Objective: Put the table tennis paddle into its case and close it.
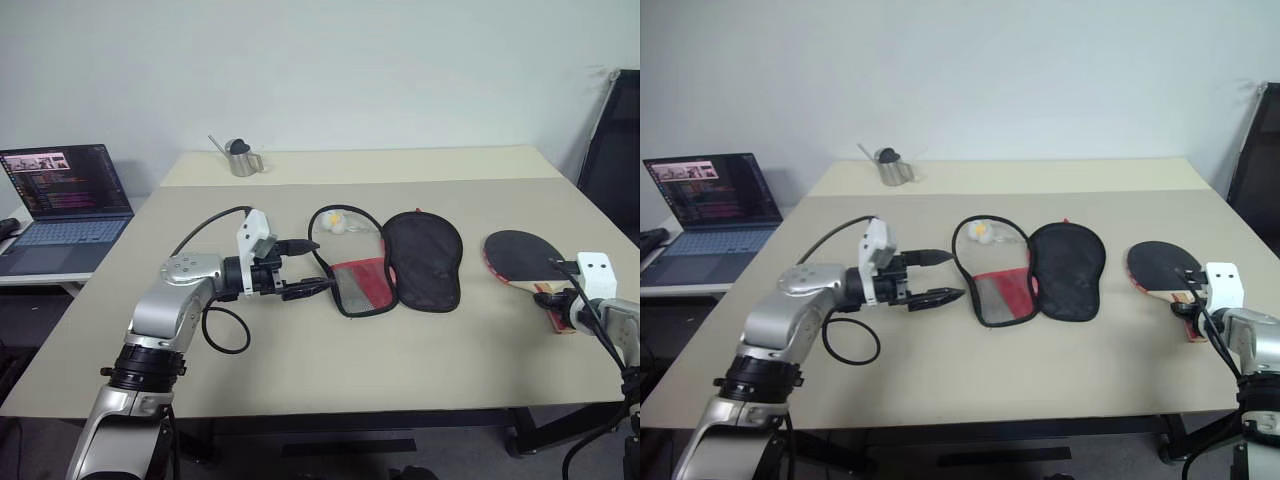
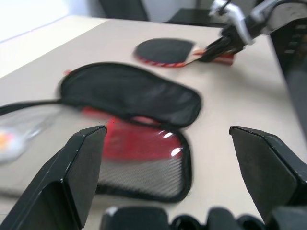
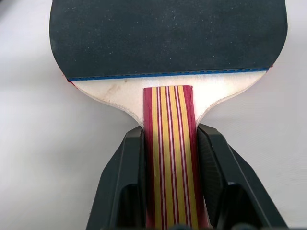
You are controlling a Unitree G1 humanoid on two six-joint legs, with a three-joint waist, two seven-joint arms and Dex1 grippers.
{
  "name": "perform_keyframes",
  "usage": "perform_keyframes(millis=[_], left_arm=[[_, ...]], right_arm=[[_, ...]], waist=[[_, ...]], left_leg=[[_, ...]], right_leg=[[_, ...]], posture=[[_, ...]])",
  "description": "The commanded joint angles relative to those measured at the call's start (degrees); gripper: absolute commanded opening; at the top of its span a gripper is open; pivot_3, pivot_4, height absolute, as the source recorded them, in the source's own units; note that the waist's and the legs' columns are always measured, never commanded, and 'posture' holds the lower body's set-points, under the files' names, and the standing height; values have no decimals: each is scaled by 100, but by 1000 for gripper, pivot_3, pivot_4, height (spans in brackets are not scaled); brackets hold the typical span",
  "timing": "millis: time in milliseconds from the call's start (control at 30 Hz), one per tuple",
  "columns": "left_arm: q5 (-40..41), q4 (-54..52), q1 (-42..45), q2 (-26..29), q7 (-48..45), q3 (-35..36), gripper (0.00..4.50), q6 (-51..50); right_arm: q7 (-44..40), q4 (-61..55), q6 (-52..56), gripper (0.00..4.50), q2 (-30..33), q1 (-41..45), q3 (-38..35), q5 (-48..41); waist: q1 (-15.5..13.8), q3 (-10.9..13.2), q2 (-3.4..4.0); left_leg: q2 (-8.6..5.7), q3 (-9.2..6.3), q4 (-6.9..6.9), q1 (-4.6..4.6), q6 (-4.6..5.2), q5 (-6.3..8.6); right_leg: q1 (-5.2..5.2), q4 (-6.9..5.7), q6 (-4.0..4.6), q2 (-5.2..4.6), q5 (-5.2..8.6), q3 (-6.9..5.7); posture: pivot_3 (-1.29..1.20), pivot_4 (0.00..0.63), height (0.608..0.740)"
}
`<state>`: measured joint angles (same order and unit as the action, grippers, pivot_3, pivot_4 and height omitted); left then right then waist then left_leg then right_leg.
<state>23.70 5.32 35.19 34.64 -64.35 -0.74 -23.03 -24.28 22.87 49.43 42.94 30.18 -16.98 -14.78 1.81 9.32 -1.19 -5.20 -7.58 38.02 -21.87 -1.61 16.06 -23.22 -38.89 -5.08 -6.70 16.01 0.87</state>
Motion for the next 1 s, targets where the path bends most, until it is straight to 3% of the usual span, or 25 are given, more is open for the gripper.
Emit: perform_keyframes(millis=[33,233,567,800,1000], left_arm=[[64,-171,-13,91,39,180,4500,60],[137,-303,-116,107,42,261,4500,25],[266,-442,-166,143,-11,304,4500,-9],[273,-456,-166,130,35,295,4500,-17],[268,-465,-161,124,56,281,4500,-7]], right_arm=[[72,-509,175,1111,165,256,-265,-133],[458,-1677,1122,1111,-330,572,-266,-480],[1566,-3461,2899,1111,-2160,1142,-218,-745],[2238,-3323,2733,1111,-3172,1318,-93,-467],[2569,-2743,1995,1111,-3614,1276,186,-92]], waist=[[0,0,0],[42,3,6],[1,4,8],[6,5,10],[24,5,11]], left_leg=[[1,-1,-2,-1,0,0],[2,3,-10,-8,0,1],[0,-9,-10,-12,-1,1],[-1,-7,-11,-13,-1,1],[0,-3,-11,-13,-1,0]], right_leg=[[0,3,0,0,0,-2],[-5,21,0,0,0,1],[-10,16,1,-3,0,-3],[-17,12,1,-3,0,-1],[-26,4,1,-2,1,3]], posture=[[0,150,740],[0,150,740],[0,150,740],[0,150,740],[0,150,740]])
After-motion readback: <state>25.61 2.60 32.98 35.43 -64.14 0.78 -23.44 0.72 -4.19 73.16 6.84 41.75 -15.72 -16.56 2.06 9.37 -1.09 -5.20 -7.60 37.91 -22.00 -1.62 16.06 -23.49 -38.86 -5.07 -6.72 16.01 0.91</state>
